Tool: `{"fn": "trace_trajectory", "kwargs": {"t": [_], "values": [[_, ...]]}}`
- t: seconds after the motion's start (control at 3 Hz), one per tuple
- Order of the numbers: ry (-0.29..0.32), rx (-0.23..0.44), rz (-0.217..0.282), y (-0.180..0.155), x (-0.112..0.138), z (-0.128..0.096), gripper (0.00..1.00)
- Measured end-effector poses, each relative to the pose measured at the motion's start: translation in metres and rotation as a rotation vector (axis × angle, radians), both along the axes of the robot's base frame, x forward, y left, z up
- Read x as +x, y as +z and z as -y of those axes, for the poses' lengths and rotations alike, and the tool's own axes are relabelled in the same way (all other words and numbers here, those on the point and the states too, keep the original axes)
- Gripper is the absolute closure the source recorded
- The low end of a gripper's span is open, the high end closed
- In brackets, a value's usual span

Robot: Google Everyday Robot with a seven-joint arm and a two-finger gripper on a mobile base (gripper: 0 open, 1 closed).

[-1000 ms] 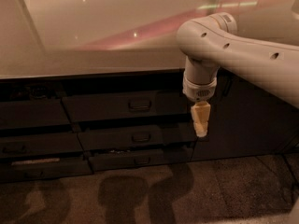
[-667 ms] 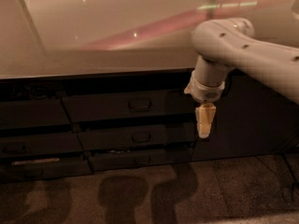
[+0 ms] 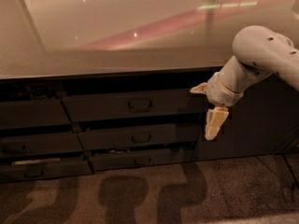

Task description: Open top drawer

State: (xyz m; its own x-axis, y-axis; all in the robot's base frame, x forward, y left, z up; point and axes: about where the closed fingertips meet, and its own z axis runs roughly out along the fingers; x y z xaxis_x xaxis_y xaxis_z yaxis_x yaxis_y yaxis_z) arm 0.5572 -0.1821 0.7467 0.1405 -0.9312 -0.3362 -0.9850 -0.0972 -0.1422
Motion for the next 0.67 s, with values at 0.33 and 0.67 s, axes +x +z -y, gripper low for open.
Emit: {"fn": "trace_trajectory", "kwargs": {"t": [0.33, 0.67], "values": [[0.000, 0.000, 0.000, 0.000, 0.000, 0.000, 0.00], [-0.060, -0.003, -0.040, -0.019, 0.027, 0.020, 0.00]]}}
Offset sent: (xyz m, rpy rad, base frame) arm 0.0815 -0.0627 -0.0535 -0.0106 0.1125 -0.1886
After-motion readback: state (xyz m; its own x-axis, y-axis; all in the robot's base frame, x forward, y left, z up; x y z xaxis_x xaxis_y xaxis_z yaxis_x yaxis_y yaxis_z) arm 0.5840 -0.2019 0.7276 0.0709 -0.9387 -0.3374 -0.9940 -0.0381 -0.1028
